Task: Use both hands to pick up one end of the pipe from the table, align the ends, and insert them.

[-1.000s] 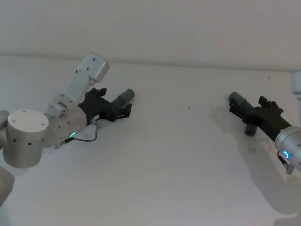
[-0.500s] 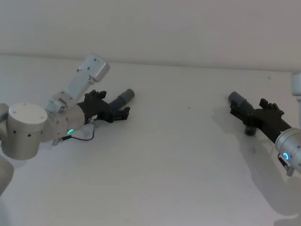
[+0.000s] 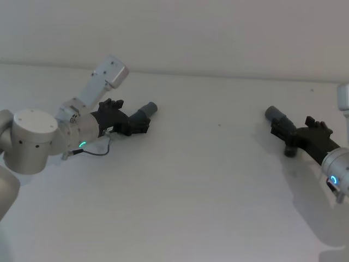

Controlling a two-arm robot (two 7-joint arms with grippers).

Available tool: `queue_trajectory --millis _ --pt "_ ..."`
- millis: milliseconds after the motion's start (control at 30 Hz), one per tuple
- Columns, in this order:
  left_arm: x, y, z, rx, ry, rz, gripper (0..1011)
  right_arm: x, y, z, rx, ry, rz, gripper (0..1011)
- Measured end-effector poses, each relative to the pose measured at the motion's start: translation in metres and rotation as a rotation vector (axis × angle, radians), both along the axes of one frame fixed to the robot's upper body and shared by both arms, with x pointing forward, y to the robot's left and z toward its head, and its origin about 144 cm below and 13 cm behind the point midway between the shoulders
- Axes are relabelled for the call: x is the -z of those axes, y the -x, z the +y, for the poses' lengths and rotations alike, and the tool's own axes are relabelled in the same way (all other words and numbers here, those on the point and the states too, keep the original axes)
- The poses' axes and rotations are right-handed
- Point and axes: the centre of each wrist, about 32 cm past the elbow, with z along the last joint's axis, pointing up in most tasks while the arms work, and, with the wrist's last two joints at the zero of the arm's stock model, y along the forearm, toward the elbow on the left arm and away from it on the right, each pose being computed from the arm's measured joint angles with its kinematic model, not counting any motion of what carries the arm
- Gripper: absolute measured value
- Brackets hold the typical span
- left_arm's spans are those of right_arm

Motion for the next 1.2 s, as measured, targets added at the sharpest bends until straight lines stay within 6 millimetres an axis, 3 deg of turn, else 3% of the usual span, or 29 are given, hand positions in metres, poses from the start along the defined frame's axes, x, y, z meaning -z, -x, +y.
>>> queue_trajectory --millis 1200 --pt "-0.006 -0.007 -0.003 0.079 0.129 0.125 1001 -0.002 -0.013 -0.011 -0.021 0.042 0.063 1010"
